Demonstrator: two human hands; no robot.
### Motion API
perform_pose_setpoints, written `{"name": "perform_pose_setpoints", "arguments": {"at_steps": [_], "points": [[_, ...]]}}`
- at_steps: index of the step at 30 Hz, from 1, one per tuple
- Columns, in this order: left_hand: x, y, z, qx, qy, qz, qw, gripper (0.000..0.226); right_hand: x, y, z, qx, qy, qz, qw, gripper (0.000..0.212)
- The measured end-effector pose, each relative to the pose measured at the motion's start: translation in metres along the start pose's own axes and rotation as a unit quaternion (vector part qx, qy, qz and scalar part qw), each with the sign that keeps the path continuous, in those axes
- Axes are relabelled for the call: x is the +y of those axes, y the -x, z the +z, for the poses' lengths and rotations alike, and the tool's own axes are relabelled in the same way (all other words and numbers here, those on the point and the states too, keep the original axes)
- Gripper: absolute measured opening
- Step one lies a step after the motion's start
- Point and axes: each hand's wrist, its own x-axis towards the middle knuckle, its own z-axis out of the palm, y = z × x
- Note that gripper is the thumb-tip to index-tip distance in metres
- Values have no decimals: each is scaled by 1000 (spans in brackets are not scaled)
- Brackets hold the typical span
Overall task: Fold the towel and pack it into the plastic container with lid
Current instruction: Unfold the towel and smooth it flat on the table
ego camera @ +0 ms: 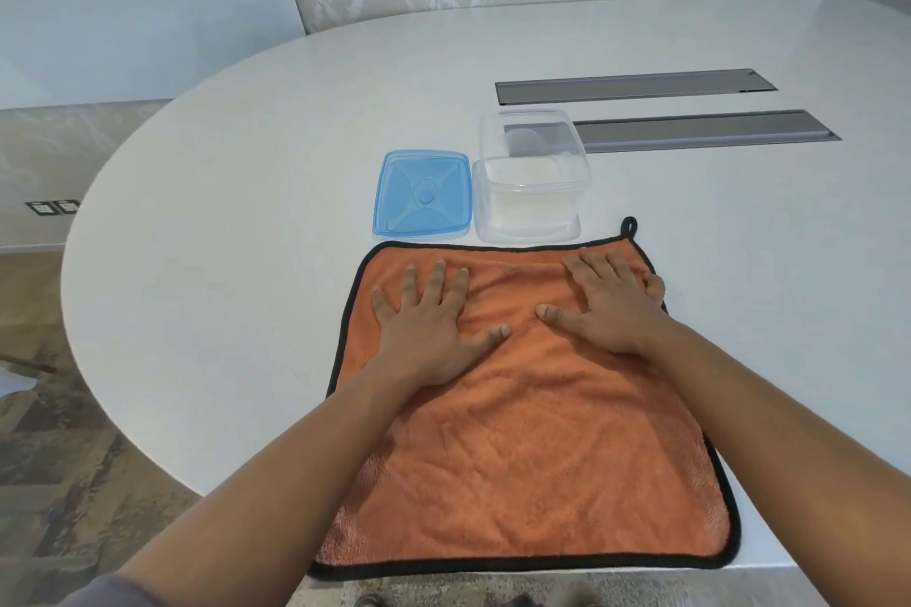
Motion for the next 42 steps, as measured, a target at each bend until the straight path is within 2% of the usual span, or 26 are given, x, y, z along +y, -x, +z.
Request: {"name": "perform_pose_setpoints", "arguments": {"at_steps": [4, 8, 10, 12, 20, 27, 32, 37, 42], "points": [[0, 3, 2, 1, -4, -9, 1000, 110, 1, -6, -2, -10, -11, -4, 1000, 109], [0, 3, 2, 9, -3, -9, 1000, 111, -14, 3, -4, 65, 31, -20, 997, 88], [1, 3, 2, 11, -1, -10, 1000, 111, -20, 7, -5, 75, 64, -31, 995, 75], [1, 4, 3, 13, 0, -10, 1000, 112, -20, 8, -6, 70, 76, -31, 994, 71], [1, 4, 1, 19, 4, -17, 1000, 112, -17, 3, 10, 3, 40, 9, 999, 95], [1, 2, -1, 11, 3, -24, 1000, 113, -20, 11, 17, 69, 40, -4, 997, 92], [1, 3, -2, 9, -2, -19, 1000, 105, -15, 17, 19, 30, 51, -15, 998, 96], [-3, 7, -3, 34, -18, 71, 997, 89, -14, 18, 18, 34, 53, -16, 998, 93], [-8, 20, -3, -28, -24, 122, 992, 105, -20, 30, 16, 31, 41, -41, 998, 94]]}}
